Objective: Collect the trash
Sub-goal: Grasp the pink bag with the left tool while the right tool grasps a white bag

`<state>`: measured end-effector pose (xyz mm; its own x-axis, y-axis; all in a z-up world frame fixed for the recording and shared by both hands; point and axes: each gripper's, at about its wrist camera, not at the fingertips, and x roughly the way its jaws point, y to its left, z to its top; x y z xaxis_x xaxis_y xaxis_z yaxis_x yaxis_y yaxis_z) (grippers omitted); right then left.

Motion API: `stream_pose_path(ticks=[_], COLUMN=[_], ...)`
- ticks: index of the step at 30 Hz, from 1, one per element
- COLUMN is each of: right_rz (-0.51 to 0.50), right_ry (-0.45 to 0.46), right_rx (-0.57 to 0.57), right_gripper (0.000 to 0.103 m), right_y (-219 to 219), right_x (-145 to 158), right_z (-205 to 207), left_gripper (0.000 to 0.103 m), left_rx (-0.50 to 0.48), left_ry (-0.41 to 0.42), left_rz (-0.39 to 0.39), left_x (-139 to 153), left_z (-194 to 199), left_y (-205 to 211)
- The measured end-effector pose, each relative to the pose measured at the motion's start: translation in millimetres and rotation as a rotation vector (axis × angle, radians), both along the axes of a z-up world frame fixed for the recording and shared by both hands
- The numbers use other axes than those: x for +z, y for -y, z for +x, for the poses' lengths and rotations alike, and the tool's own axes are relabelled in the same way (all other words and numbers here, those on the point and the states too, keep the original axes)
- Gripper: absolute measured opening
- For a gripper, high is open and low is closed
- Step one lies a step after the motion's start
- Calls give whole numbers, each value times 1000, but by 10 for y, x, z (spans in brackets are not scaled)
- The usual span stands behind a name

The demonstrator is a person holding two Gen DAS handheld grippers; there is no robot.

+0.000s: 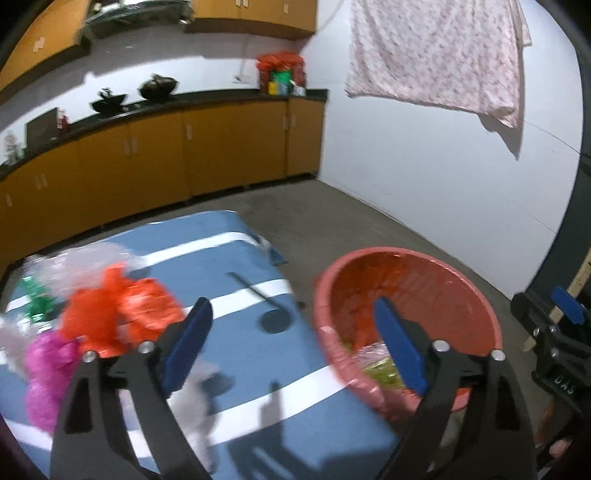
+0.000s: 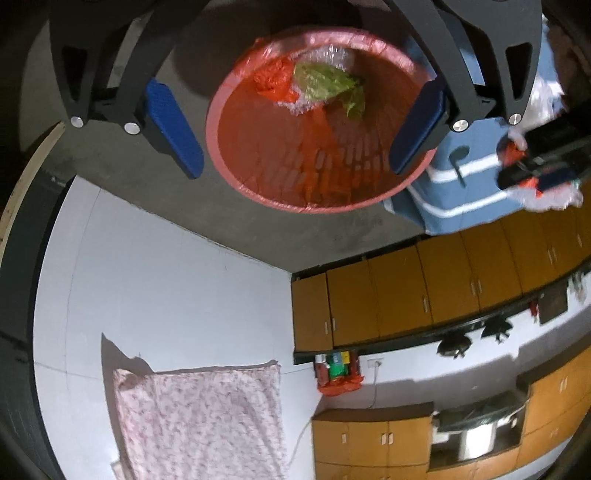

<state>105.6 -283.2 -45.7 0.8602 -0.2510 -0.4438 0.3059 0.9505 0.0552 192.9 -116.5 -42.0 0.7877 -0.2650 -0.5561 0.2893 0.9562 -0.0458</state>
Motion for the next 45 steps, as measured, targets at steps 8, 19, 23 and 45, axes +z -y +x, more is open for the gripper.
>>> stream_pose_path(ticks=[8, 19, 23, 45], right_rz=[11, 75, 89, 81], right_ry=[-26, -89, -132, -365], right_rx=[149, 376, 442, 458], right_gripper=[101, 101, 100, 55], right_y=[-524, -1506, -1896, -2315], right_x=[4, -97, -184, -614], right_z=[-11, 237, 417, 970], left_gripper=[96, 97, 97, 90], left_rx=[167, 449, 497, 319], left_ry=[77, 17, -9, -80], left_rz=[71, 106, 80, 59], left_x=[67, -163, -223, -460], left_z=[-375, -609, -609, 3], left_y=[-780, -2207, -2520, -2301])
